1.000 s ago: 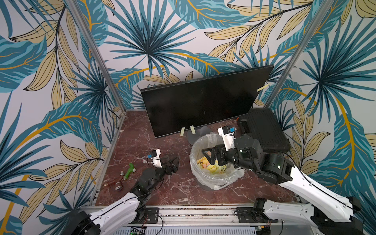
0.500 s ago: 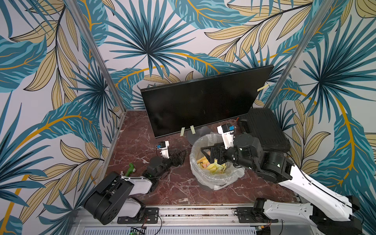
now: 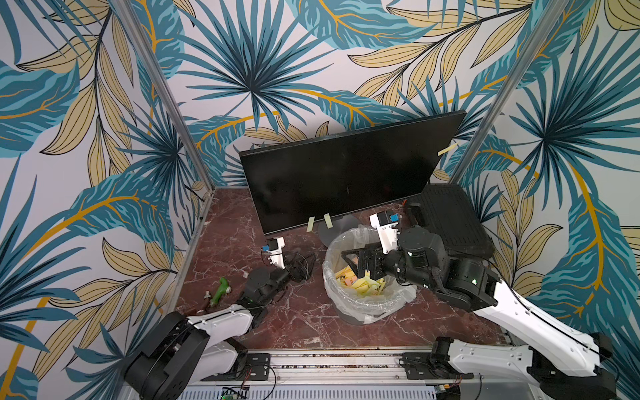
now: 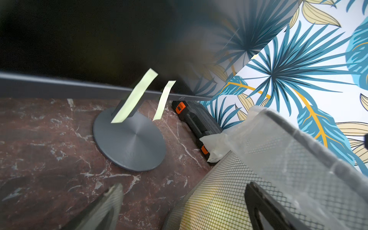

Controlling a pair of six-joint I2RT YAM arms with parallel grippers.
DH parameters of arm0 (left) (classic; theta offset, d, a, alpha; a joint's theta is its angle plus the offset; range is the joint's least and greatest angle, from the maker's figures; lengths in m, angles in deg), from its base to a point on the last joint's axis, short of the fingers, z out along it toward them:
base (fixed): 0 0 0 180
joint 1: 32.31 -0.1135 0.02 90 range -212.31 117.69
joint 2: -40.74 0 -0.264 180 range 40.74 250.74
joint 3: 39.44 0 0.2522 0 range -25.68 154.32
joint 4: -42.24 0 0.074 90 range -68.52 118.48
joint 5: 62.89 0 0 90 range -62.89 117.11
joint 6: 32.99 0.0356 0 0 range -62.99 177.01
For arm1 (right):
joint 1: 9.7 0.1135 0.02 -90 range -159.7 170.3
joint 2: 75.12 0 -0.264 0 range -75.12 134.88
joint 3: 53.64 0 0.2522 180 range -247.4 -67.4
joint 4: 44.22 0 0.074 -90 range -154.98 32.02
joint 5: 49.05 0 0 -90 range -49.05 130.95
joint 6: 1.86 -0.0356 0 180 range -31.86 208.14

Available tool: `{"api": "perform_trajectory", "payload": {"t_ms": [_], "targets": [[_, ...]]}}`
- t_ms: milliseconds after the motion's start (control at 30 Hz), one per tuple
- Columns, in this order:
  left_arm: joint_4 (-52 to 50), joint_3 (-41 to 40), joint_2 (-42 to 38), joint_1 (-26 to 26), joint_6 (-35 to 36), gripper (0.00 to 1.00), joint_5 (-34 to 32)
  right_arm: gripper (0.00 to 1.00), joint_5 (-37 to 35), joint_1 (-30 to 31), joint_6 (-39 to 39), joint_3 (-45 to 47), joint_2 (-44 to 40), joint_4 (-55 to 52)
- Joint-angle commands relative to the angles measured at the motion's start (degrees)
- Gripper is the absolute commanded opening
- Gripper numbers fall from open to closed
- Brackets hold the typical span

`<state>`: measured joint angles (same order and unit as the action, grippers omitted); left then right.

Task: Remove the sticky note from the monitor
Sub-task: Tear off the sticky note from the monitor.

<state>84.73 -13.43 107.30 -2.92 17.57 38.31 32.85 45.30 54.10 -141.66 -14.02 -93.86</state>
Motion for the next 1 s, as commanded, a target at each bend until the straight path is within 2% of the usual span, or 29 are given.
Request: {"api": "perform_trajectory", "payload": {"t_ms": [0, 267, 433, 567, 800, 967], "targets": [[-7.6, -0.12, -3.75, -0.34, 2.85, 1.0, -1.31, 0.93, -0.43, -0.2, 0.48, 0.03, 0.53, 0.23], [-9.38, -0.12, -4.54, -0.42, 2.78, 1.0, -2.0, 0.93, -1.48, -0.16, 0.74, -0.38, 0.22, -1.01], [-6.78, 0.08, -2.35, -0.46, 2.55, 0.99, -3.68, 0.93, -1.36, -0.16, 0.56, -0.14, 0.4, -1.21], [-1.25, 1.23, 4.34, -0.63, 1.98, 0.94, -2.35, 0.93, -1.1, -0.2, 0.4, -0.13, 0.52, -1.13], [15.4, 3.19, 18.74, -0.73, -0.59, 0.92, -1.15, 0.93, -1.29, -0.16, 0.48, -0.78, 0.46, -2.2], [21.6, 4.91, 24.19, -0.78, -0.86, 0.89, -0.45, 0.93, -1.65, -0.21, 0.54, -1.17, 0.34, -3.14]]}}
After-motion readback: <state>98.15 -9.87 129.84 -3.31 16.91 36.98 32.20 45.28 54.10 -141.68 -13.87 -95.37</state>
